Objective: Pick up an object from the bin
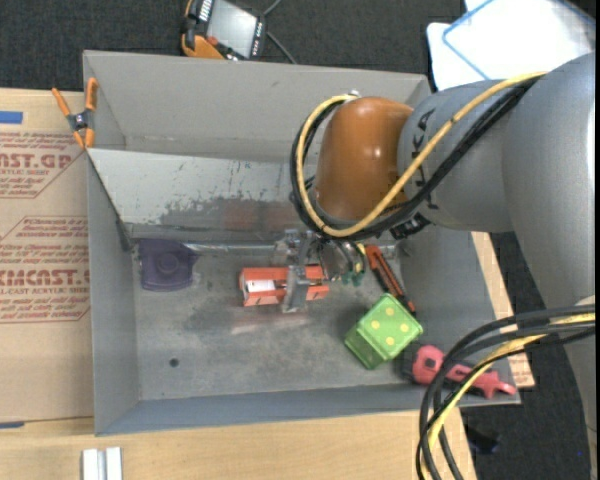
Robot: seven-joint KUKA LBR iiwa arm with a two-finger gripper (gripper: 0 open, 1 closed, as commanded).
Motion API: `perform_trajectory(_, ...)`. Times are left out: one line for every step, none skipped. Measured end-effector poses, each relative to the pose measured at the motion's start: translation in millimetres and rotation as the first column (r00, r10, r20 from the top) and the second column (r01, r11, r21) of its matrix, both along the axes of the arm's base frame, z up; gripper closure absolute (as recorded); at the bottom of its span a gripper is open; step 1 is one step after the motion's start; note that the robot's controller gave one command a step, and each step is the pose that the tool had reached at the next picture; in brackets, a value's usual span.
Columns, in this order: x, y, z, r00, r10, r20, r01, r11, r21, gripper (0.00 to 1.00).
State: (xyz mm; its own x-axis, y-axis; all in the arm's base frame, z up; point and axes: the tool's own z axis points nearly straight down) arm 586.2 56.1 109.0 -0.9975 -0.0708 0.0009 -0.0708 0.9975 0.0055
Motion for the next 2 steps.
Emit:
perform_trajectory(-0.9, 0.1, 8.0, 1.0, 0.0, -0.003, 0.0, 1.0, 0.0, 1.0)
perform_trajectory(-1.8, 0.3, 39.2, 1.0, 0.0, -0.006, 0.0, 1.0, 0.0, 1.0)
